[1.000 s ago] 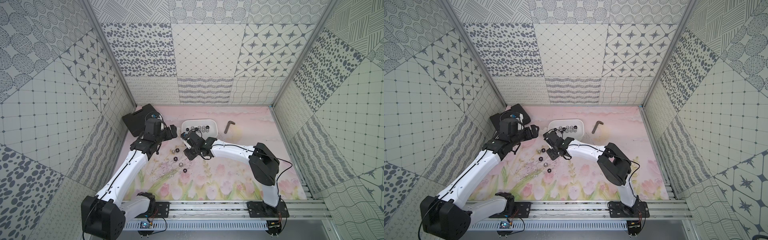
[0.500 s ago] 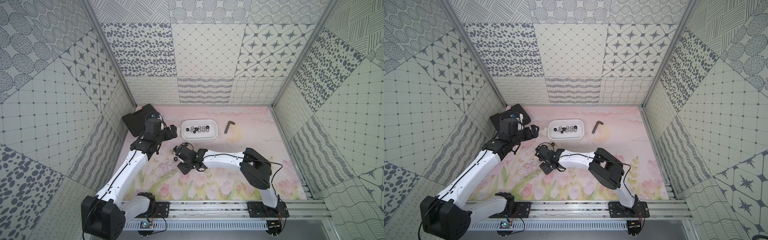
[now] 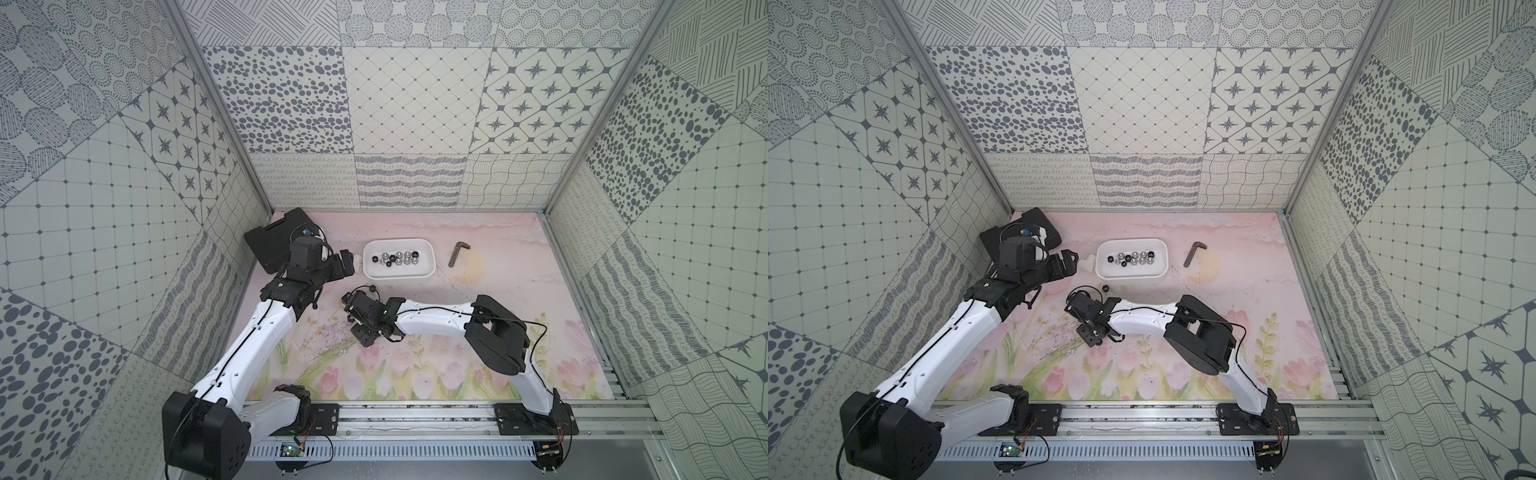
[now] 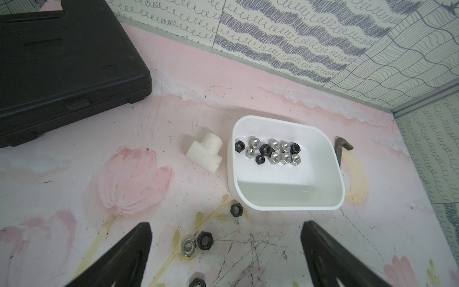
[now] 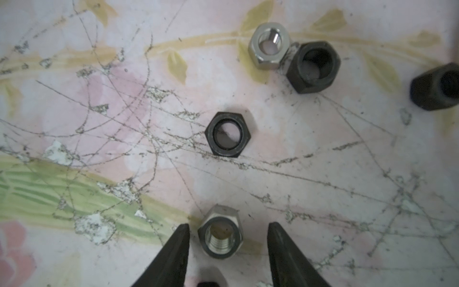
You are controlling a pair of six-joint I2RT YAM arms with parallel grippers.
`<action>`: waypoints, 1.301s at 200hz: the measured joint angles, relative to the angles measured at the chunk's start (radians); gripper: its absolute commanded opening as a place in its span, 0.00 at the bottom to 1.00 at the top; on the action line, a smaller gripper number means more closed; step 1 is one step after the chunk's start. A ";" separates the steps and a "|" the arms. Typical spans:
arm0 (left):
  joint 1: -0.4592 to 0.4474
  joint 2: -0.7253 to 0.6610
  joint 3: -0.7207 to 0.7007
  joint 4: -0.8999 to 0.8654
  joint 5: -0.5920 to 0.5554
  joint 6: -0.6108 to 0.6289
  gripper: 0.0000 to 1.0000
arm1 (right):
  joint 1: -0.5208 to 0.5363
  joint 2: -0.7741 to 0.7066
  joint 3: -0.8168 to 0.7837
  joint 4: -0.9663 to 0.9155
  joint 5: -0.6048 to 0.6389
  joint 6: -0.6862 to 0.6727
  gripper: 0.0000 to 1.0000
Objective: Put the nuts on the desktop into the storage box
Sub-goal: Pick up the nut from the center of the board, then place the nut in the storage box.
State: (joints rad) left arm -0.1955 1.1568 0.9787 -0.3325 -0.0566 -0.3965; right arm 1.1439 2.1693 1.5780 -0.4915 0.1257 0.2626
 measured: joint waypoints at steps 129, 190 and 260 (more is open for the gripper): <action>0.000 0.000 0.000 0.000 0.000 0.000 0.99 | -0.028 -0.058 -0.076 0.047 0.003 0.022 0.17; 0.000 0.000 0.000 0.000 0.000 0.000 0.99 | -0.214 -0.314 -0.164 0.142 0.024 0.026 0.18; 0.000 0.000 0.000 0.000 -0.002 0.000 0.99 | -0.443 -0.167 -0.003 0.113 0.047 0.012 0.18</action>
State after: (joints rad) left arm -0.1955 1.1568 0.9787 -0.3325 -0.0589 -0.3965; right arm 0.7013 2.0022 1.5753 -0.3790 0.1722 0.2745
